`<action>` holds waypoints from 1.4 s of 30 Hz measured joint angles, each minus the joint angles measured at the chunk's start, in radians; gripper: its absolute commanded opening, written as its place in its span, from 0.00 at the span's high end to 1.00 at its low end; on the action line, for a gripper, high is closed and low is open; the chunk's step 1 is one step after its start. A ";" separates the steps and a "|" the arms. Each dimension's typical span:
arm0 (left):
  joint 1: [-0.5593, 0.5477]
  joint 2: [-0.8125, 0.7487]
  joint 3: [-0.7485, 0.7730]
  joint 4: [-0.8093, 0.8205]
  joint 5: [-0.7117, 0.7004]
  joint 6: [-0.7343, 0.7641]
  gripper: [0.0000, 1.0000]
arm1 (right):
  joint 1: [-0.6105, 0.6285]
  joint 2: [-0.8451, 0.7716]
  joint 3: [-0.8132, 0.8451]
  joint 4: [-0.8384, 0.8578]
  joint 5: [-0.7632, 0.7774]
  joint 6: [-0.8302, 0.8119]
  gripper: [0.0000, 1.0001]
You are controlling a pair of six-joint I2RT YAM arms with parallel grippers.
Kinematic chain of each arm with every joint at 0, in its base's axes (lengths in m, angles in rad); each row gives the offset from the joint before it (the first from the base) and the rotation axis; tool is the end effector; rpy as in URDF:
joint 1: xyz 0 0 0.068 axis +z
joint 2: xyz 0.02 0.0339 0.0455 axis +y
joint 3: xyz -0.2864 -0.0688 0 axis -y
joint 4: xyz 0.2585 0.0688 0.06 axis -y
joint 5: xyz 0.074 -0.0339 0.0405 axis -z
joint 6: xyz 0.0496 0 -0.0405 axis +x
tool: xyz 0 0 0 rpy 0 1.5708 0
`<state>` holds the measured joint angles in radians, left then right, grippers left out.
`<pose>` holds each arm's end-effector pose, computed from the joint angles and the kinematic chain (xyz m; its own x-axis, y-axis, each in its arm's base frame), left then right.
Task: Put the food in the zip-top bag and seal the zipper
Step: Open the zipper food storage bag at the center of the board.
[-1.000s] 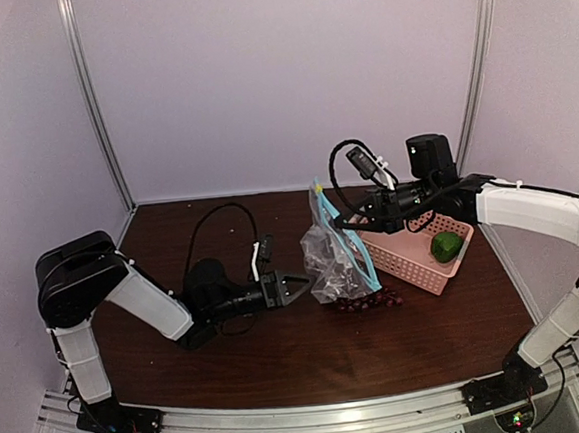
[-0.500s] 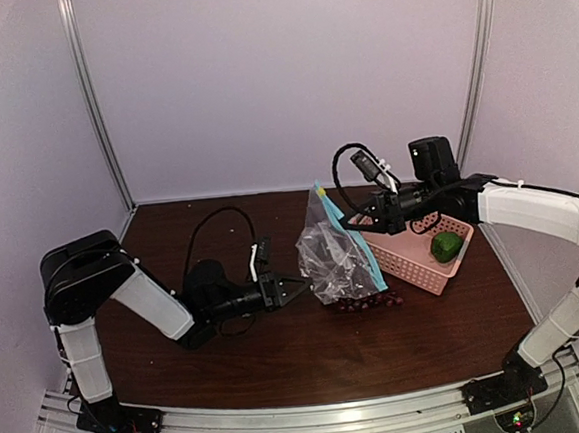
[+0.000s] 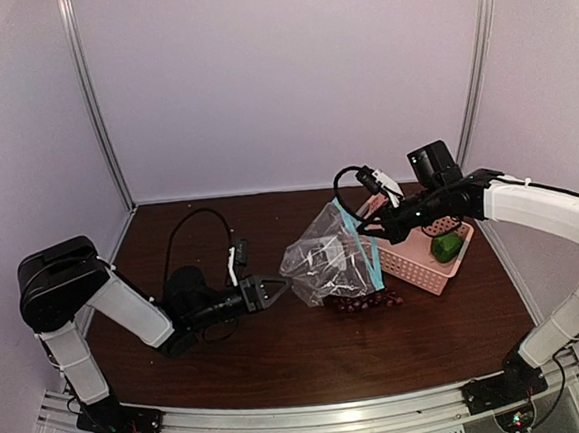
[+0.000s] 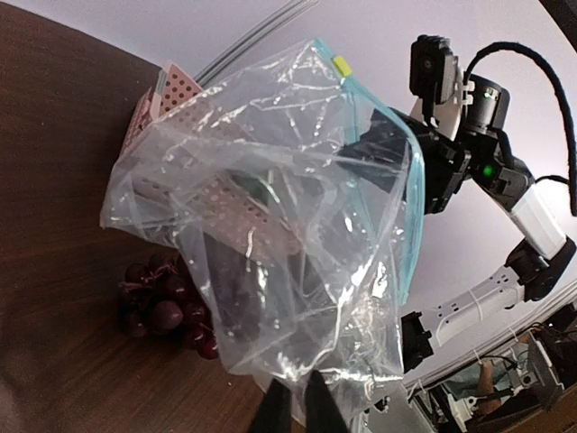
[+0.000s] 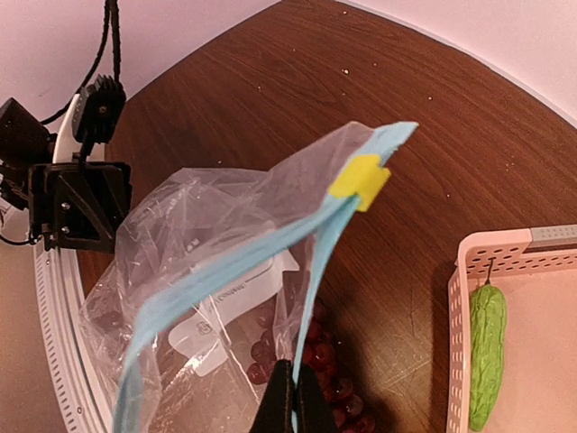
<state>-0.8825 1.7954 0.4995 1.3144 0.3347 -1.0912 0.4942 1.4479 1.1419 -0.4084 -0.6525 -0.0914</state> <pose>0.1986 -0.2672 0.1624 -0.8268 -0.3138 -0.4667 0.4433 0.1471 -0.8842 0.2808 0.1855 0.3028 -0.5031 -0.3535 -0.7886 -0.8301 0.4515 0.3272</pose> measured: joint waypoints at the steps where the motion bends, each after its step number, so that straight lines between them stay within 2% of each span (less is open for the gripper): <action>1: 0.000 -0.005 0.001 -0.004 -0.012 0.014 0.56 | 0.005 0.000 0.000 -0.006 0.020 -0.003 1.00; 3: 0.000 -0.056 0.009 -0.090 -0.068 0.043 0.46 | 0.008 -0.001 0.000 -0.009 0.045 -0.002 1.00; 5: -0.008 -0.161 0.044 -0.289 -0.165 0.100 0.41 | 0.013 -0.006 0.000 -0.007 0.060 0.013 1.00; 7: -0.033 -0.269 0.121 -0.513 -0.299 0.180 0.40 | 0.025 -0.020 0.000 0.000 0.083 0.035 1.00; 9: -0.072 -0.329 0.216 -0.667 -0.398 0.246 0.40 | 0.047 -0.033 0.000 0.016 0.100 0.058 1.00; 12: -0.138 -0.348 0.367 -0.822 -0.486 0.303 0.39 | 0.090 -0.034 0.011 0.037 0.126 0.101 1.00; 17: -0.212 -0.279 0.522 -0.968 -0.557 0.326 0.37 | 0.140 0.042 0.113 0.039 0.191 0.187 1.00; 21: -0.227 -0.211 0.588 -1.073 -0.603 0.315 0.37 | 0.161 0.107 0.198 0.042 0.264 0.257 1.00; 29: -0.227 -0.115 0.712 -1.190 -0.675 0.300 0.39 | 0.191 0.119 0.209 0.046 0.372 0.350 1.00; 35: -0.227 -0.026 0.853 -1.270 -0.707 0.281 0.57 | 0.218 0.117 0.209 0.046 0.423 0.373 1.00; 36: -0.227 -0.013 0.871 -1.290 -0.716 0.274 0.62 | 0.219 0.117 0.209 0.047 0.427 0.376 1.00; 40: -0.220 0.021 0.902 -1.361 -0.729 0.245 0.97 | 0.223 0.105 0.209 0.047 0.454 0.387 1.00; 42: -0.214 0.023 0.902 -1.408 -0.750 0.238 1.00 | 0.223 0.097 0.209 0.047 0.486 0.386 1.00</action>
<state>-1.0969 1.8183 1.4014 -0.0933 -0.4156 -0.8532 0.7174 1.5452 1.3514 -0.3618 -0.1665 0.2951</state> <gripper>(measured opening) 0.075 0.003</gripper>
